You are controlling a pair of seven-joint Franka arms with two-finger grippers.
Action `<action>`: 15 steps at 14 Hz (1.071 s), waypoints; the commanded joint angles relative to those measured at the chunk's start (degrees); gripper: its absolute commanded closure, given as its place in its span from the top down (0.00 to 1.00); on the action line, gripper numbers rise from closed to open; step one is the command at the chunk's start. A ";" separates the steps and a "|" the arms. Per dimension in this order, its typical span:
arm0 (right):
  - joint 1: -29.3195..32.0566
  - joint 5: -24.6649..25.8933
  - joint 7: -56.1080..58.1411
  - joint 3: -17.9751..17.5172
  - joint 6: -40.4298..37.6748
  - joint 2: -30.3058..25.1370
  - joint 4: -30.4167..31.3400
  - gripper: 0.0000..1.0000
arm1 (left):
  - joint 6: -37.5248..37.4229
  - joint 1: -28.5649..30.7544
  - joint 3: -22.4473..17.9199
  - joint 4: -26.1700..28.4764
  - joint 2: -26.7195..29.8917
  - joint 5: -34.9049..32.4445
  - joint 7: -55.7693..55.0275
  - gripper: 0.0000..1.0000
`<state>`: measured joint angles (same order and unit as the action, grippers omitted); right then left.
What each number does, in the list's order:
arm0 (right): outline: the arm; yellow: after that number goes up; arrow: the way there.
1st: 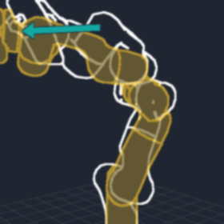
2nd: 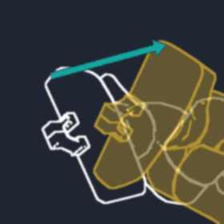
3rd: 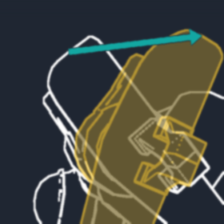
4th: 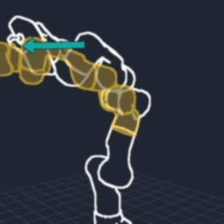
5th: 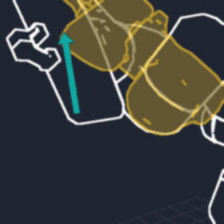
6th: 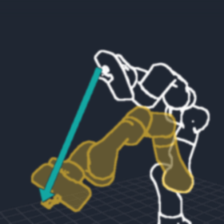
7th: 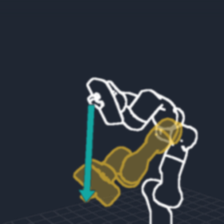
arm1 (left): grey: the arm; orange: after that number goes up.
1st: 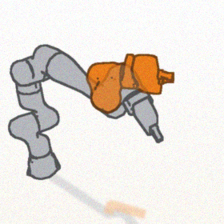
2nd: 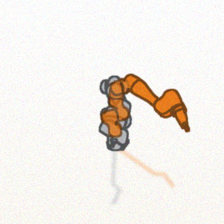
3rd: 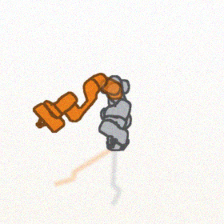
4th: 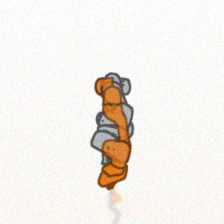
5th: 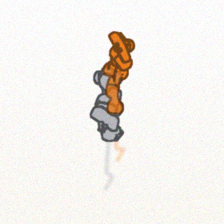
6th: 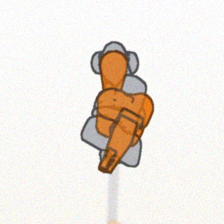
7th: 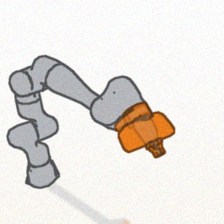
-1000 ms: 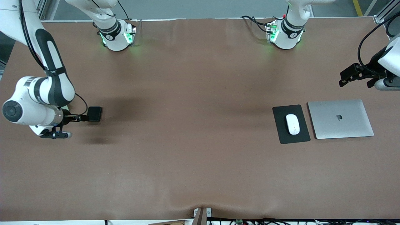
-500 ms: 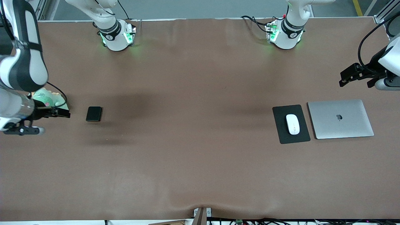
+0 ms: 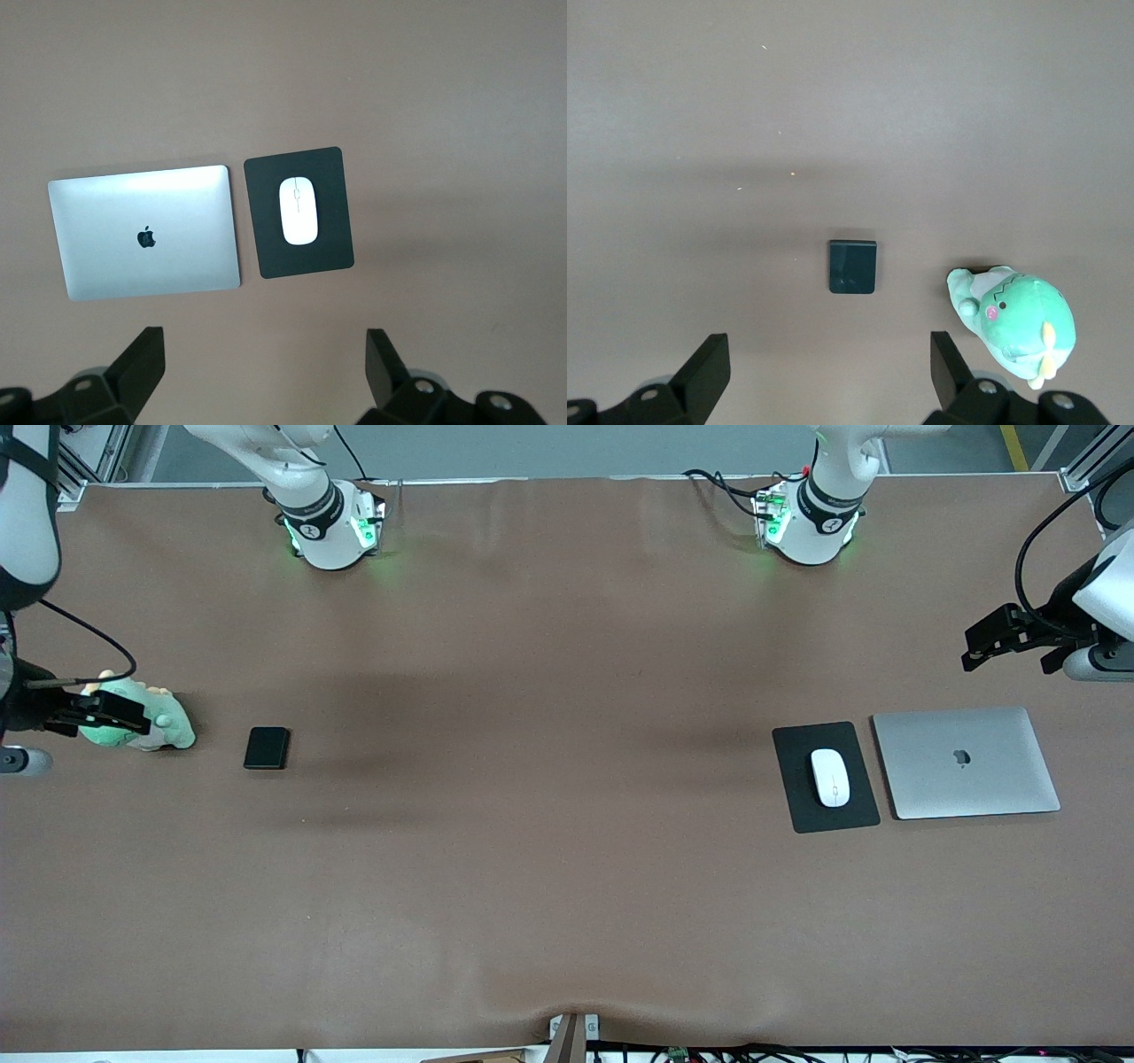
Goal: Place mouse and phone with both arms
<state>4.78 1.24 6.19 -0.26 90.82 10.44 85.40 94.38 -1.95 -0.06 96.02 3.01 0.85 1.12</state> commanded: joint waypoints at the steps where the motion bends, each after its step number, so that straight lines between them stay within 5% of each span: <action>1: -1.43 -0.01 -0.47 -0.09 -5.37 0.72 -4.62 1.00 | -1.30 0.45 0.32 -1.19 -0.20 -0.14 0.55 1.00; 6: -2.75 -1.94 -0.39 0.52 -10.22 -3.31 -6.04 1.00 | -1.39 0.45 0.32 -1.10 -0.28 -0.14 0.37 1.00; 15: -2.84 -3.26 -0.39 0.61 -10.92 -11.50 0.47 1.00 | -1.74 0.45 0.24 -1.10 -0.37 -0.14 0.55 1.00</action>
<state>2.32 -1.12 6.11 -0.18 80.00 1.06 83.60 93.93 -1.94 -0.07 96.03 3.01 0.85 1.12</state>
